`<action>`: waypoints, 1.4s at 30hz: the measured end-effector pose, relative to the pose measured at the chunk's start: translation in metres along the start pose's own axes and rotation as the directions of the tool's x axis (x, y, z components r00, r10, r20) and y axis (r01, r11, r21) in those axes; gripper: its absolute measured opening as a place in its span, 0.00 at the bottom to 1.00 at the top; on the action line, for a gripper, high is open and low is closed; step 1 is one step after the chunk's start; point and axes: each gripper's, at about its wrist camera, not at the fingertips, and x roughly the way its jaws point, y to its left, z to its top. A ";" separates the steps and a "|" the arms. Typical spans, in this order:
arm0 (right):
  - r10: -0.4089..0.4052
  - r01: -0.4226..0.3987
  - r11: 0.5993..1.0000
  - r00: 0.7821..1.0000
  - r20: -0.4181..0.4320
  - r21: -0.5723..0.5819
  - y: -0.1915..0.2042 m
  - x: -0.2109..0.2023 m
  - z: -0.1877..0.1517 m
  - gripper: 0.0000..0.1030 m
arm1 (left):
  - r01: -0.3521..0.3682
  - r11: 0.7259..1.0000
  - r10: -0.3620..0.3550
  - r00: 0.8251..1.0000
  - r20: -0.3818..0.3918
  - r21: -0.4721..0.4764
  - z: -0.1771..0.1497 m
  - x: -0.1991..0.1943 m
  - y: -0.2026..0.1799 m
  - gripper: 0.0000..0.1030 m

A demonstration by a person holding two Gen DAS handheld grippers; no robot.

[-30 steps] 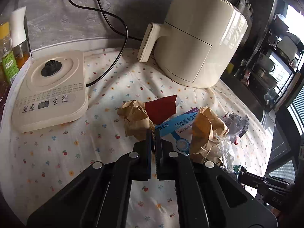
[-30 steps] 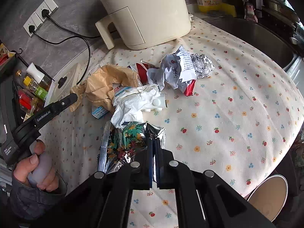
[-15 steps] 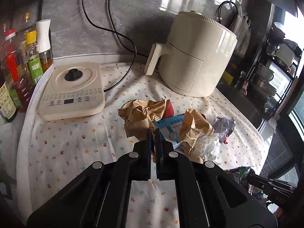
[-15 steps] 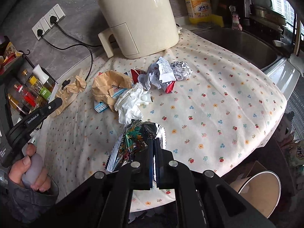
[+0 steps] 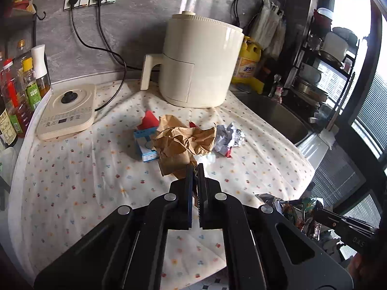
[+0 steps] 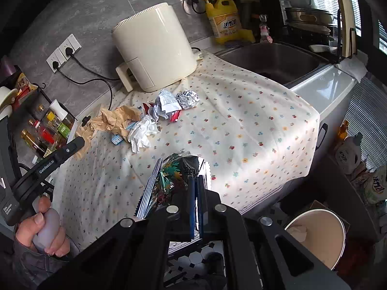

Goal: Collect trash
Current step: 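Grasp brown paper with the left gripper while the right gripper grasps the colorful snack wrapper, then open both grippers over the beige bin to drop the paper and wrapper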

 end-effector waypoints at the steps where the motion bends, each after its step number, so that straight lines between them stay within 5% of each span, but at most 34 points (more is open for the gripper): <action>1: -0.004 0.004 1.000 1.000 0.004 0.008 -0.009 -0.006 -0.002 0.03 | 0.012 1.000 -0.012 1.000 -0.004 0.010 -0.003 -0.002 -0.011 0.04; 11: -0.081 0.080 0.988 0.997 -0.002 0.130 -0.101 -0.051 -0.038 0.03 | 0.124 0.986 -0.113 0.988 -0.106 0.108 -0.044 0.006 -0.113 0.04; 19: -0.151 0.159 0.962 0.987 -0.055 0.224 -0.166 -0.066 -0.077 0.03 | 0.208 0.963 -0.169 0.960 -0.222 0.169 -0.089 0.030 -0.176 0.04; 35: -0.228 0.280 0.927 0.949 -0.218 0.251 -0.272 -0.017 -0.148 0.07 | 0.290 0.935 -0.192 0.897 -0.399 0.204 -0.190 0.080 -0.255 0.04; 37: -0.223 0.283 0.921 0.947 -0.232 0.268 -0.283 -0.016 -0.154 0.22 | 0.282 0.939 -0.185 0.897 -0.403 0.199 -0.197 0.086 -0.258 0.04; 39: -0.243 0.295 0.919 0.947 -0.212 0.262 -0.288 -0.025 -0.159 0.53 | 0.279 0.940 -0.180 0.896 -0.407 0.197 -0.205 0.091 -0.260 0.04; 42: -0.243 0.295 0.925 0.944 -0.226 0.238 -0.294 -0.034 -0.167 0.49 | 0.281 0.942 -0.179 0.885 -0.429 0.186 -0.220 0.099 -0.265 0.04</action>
